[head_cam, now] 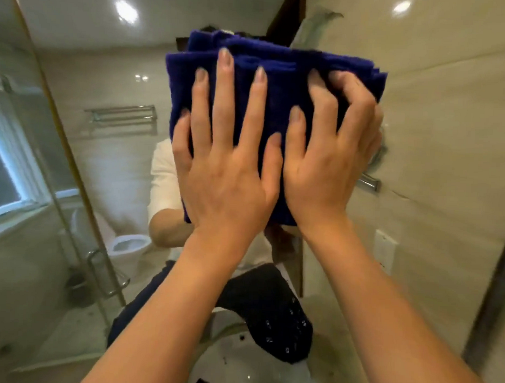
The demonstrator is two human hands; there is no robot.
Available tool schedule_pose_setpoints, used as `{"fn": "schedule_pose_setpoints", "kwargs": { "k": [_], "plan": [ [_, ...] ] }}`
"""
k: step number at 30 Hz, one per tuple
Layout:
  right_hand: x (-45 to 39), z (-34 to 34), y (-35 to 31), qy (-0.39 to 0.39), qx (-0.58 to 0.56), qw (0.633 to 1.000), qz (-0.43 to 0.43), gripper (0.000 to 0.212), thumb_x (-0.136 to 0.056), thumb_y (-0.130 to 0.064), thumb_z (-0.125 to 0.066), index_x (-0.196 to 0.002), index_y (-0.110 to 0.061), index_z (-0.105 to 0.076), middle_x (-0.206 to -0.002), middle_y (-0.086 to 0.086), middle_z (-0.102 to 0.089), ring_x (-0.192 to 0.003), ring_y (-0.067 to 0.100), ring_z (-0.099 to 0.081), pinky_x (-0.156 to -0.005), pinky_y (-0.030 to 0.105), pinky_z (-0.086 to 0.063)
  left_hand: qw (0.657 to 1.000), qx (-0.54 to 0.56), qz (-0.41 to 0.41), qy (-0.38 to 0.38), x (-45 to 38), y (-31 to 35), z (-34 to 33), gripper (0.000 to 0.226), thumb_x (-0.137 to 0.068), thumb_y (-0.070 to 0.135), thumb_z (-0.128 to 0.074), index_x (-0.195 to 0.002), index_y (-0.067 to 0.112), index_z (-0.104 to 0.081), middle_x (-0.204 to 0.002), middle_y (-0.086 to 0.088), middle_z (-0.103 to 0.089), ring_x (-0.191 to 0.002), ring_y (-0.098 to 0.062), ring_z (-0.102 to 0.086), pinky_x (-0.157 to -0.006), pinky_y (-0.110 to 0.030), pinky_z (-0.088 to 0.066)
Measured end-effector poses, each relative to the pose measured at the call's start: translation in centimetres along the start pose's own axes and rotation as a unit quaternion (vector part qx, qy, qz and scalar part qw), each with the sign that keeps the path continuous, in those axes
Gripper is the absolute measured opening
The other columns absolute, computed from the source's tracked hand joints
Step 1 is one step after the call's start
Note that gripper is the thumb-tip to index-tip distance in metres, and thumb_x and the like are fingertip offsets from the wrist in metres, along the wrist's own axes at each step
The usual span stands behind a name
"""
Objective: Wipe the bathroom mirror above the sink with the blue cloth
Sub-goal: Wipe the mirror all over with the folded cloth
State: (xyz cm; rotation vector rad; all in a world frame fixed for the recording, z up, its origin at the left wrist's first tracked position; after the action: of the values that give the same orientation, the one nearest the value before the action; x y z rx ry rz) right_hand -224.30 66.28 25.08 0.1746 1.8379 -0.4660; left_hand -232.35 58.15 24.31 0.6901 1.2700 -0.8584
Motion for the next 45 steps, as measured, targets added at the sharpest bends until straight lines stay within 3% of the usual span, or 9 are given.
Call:
{"fn": "schedule_pose_setpoints", "kwargs": {
  "k": [6, 10, 13, 18, 25, 31, 36, 40, 45],
  "plan": [
    [9.7, 3.5, 6.2, -0.011, 0.027, 0.998, -0.058, 0.032, -0.101, -0.022, -0.048, -0.13, -0.011, -0.055, -0.131, 0.012, -0.048, -0.119, 0.028, -0.051, -0.104, 0.036, -0.037, 0.992, -0.004, -0.108, -0.067, 8.8, 3.5, -2.8, 0.06, -0.101, 0.043, -0.042, -0.155, 0.023, -0.026, -0.163, -0.008, -0.01, -0.151, -0.026, -0.01, -0.117, -0.042, -0.018],
    [15.7, 5.7, 9.2, -0.045, 0.039, 0.995, -0.078, 0.031, -0.102, -0.025, -0.044, -0.129, -0.011, -0.049, -0.131, 0.011, -0.041, -0.119, 0.027, -0.047, -0.106, 0.036, -0.036, 0.981, -0.02, -0.149, -0.118, 14.7, 4.8, -4.2, 0.064, -0.1, 0.045, -0.038, -0.156, 0.024, -0.018, -0.165, -0.004, 0.002, -0.152, -0.023, -0.001, -0.116, -0.041, -0.015],
    [16.1, 6.0, 9.6, -0.055, 0.017, 0.994, -0.098, 0.035, -0.102, -0.027, -0.042, -0.133, -0.011, -0.047, -0.134, 0.009, -0.041, -0.124, 0.026, -0.047, -0.107, 0.035, -0.038, 0.979, -0.019, -0.164, -0.121, 14.6, 5.2, -4.3, 0.062, -0.1, 0.043, -0.037, -0.156, 0.023, -0.02, -0.165, -0.006, -0.001, -0.152, -0.024, -0.004, -0.117, -0.041, -0.014],
    [16.7, 6.8, 11.8, -0.057, 0.013, 0.984, -0.169, 0.048, -0.104, -0.029, -0.037, -0.146, -0.007, -0.034, -0.149, 0.009, -0.031, -0.139, 0.022, -0.034, -0.115, 0.034, -0.029, 0.955, -0.018, -0.272, -0.115, 11.7, 8.6, -4.7, 0.056, -0.102, 0.041, -0.037, -0.154, 0.022, -0.03, -0.163, -0.007, -0.017, -0.15, -0.027, -0.021, -0.117, -0.041, -0.019],
    [13.6, 7.9, 18.1, 0.005, 0.029, 0.963, -0.266, 0.05, -0.102, -0.023, -0.038, -0.146, -0.002, -0.035, -0.152, 0.013, -0.033, -0.141, 0.025, -0.033, -0.114, 0.037, -0.032, 0.919, 0.002, -0.375, -0.12, 7.6, 16.6, -7.1, 0.056, -0.103, 0.045, -0.028, -0.154, 0.022, -0.027, -0.164, -0.006, -0.012, -0.151, -0.027, -0.013, -0.119, -0.04, -0.011],
    [14.5, 9.3, 24.2, 0.013, 0.064, 0.942, -0.33, 0.057, -0.102, -0.034, -0.028, -0.152, -0.008, -0.026, -0.158, 0.012, -0.025, -0.145, 0.025, -0.027, -0.115, 0.042, -0.031, 0.867, 0.008, -0.477, -0.143, 7.4, 23.7, -9.8, 0.06, -0.101, 0.049, -0.02, -0.155, 0.024, -0.022, -0.165, -0.005, -0.01, -0.152, -0.026, -0.007, -0.12, -0.043, -0.01],
    [15.3, 9.3, 23.9, 0.046, 0.107, 0.937, -0.33, 0.052, -0.104, -0.03, -0.031, -0.149, -0.005, -0.032, -0.155, 0.014, -0.032, -0.144, 0.026, -0.03, -0.115, 0.039, -0.033, 0.862, 0.01, -0.484, -0.151, 7.6, 23.7, -10.1, 0.059, -0.102, 0.049, -0.02, -0.156, 0.025, -0.02, -0.165, -0.005, -0.011, -0.152, -0.026, -0.007, -0.122, -0.043, -0.008],
    [17.3, 9.0, 21.6, 0.056, 0.119, 0.935, -0.331, 0.048, -0.104, -0.025, -0.033, -0.147, -0.003, -0.037, -0.153, 0.015, -0.037, -0.142, 0.027, -0.035, -0.11, 0.045, -0.038, 0.869, -0.003, -0.466, -0.167, 9.7, 20.8, -9.0, 0.057, -0.104, 0.048, -0.021, -0.156, 0.024, -0.02, -0.165, -0.005, -0.009, -0.152, -0.026, -0.008, -0.122, -0.042, -0.008],
    [21.9, 8.2, 15.4, -0.006, 0.102, 0.918, -0.383, 0.051, -0.105, -0.031, -0.029, -0.152, -0.011, -0.024, -0.16, 0.006, -0.022, -0.147, 0.021, -0.023, -0.116, 0.043, -0.03, 0.864, -0.022, -0.466, -0.188, 12.4, 15.7, -7.0, 0.054, -0.104, 0.044, -0.033, -0.153, 0.022, -0.031, -0.163, -0.006, -0.016, -0.151, -0.026, -0.016, -0.12, -0.041, -0.015]
  ]
}}
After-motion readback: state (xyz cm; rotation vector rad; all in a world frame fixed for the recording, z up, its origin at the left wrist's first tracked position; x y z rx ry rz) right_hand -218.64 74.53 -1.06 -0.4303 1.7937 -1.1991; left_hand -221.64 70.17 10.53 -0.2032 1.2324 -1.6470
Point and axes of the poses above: each hand's wrist, its own x-axis away from the middle knuckle, its own z-axis out of the back of the hand, y = z × x, the point moved 5 cm from there along -x, towards the middle knuckle
